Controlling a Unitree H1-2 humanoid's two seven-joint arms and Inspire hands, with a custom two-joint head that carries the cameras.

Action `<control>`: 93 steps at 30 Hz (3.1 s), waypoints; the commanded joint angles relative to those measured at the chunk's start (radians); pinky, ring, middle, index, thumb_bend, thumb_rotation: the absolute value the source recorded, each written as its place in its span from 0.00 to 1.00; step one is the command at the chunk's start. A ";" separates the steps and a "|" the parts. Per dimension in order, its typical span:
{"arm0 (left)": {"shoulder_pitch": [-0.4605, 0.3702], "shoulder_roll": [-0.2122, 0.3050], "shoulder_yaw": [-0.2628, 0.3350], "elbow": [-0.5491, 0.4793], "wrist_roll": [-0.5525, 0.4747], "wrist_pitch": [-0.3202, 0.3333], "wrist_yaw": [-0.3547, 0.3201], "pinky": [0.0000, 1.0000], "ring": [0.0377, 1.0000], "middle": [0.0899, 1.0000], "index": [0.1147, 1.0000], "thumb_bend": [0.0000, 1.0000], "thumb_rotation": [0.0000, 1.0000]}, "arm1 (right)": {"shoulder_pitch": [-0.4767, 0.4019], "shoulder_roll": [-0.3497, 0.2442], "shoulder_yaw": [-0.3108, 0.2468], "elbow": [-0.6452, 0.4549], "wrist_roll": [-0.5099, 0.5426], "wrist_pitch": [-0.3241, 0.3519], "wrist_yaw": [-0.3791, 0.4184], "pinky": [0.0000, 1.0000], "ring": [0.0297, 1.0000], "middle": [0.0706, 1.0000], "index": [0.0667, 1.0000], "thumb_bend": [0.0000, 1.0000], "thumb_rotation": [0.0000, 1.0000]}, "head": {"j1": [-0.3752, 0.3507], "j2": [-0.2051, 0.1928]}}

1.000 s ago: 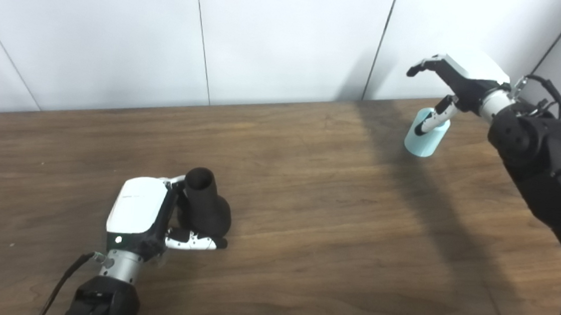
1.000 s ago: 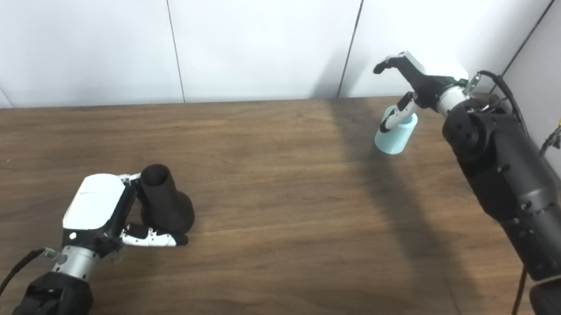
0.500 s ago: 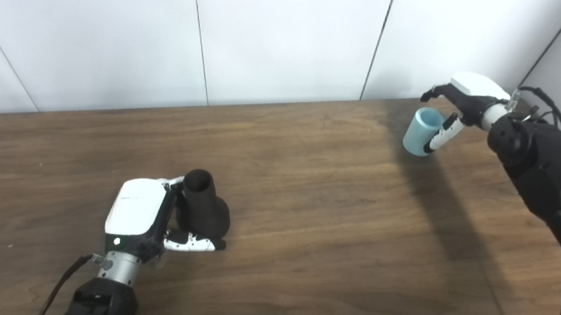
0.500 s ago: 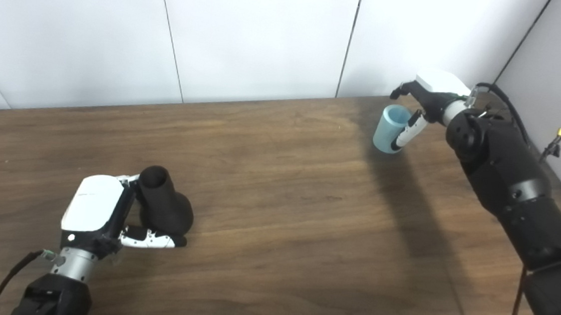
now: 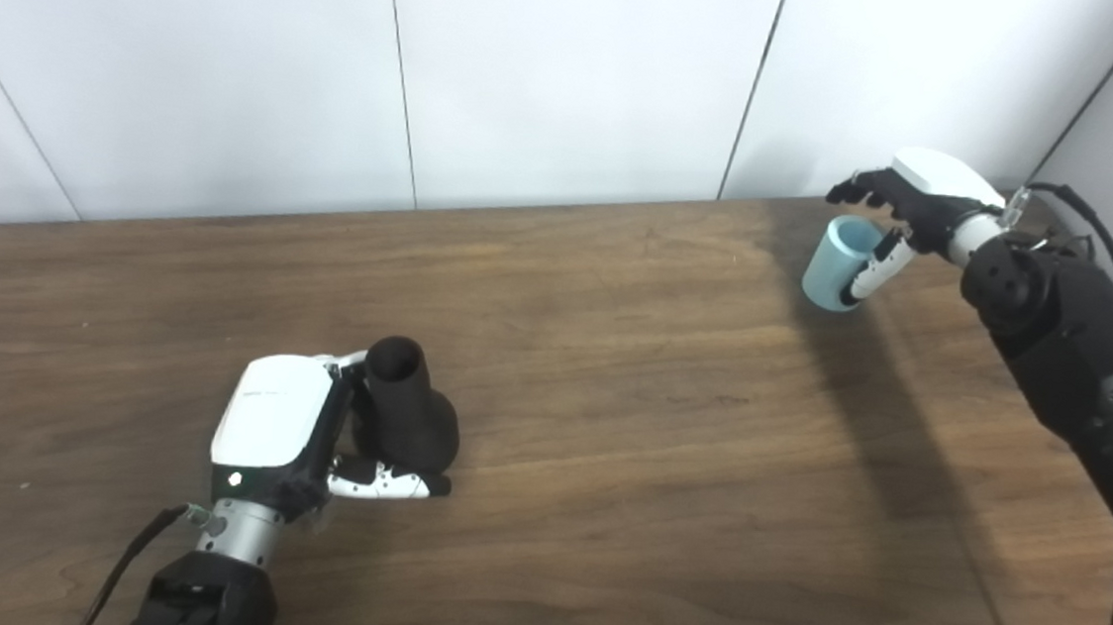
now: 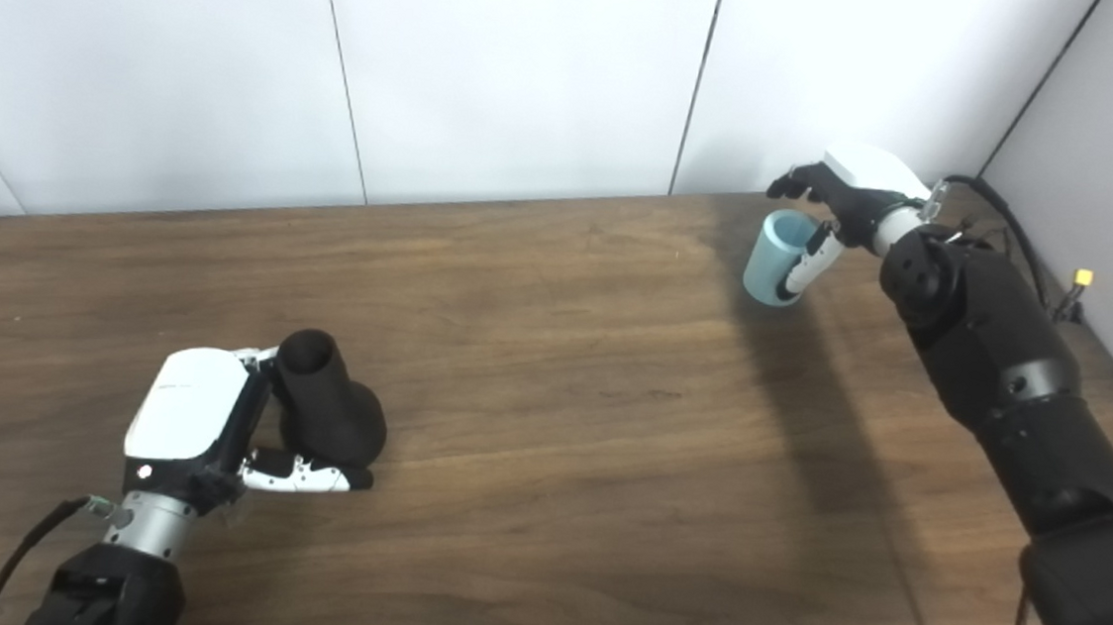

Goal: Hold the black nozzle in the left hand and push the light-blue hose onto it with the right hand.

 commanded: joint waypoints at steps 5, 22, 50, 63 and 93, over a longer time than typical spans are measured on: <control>0.014 0.002 -0.008 -0.007 0.003 0.011 -0.037 0.51 0.52 0.37 0.43 0.52 0.00 | -0.031 -0.030 -0.033 -0.033 0.032 -0.045 -0.036 0.63 0.65 0.67 0.67 0.89 0.04 | 0.002 0.004; 0.007 -0.002 -0.003 0.010 0.003 0.009 -0.027 0.50 0.51 0.37 0.43 0.52 0.00 | 0.000 -0.048 -0.028 -0.020 0.048 -0.139 -0.039 0.52 0.42 0.47 0.45 0.52 0.00 | 0.018 0.004; 0.001 -0.013 -0.009 0.011 0.024 0.024 -0.037 0.48 0.52 0.38 0.43 0.53 0.00 | -0.024 -0.032 -0.071 -0.277 0.001 -0.104 -0.048 0.34 0.37 0.45 0.48 0.50 0.00 | 0.036 0.005; -0.003 -0.027 -0.019 0.013 0.038 0.032 -0.043 0.50 0.53 0.39 0.43 0.53 0.00 | -0.050 0.031 -0.098 -0.590 0.010 -0.025 0.053 0.34 0.37 0.47 0.47 0.50 0.00 | 0.077 0.008; -0.014 -0.098 -0.098 0.056 0.090 0.084 -0.008 0.51 0.53 0.35 0.43 0.52 0.00 | -0.070 0.285 0.004 -0.981 0.219 0.083 0.342 0.44 0.40 0.48 0.45 0.50 0.00 | 0.305 -0.001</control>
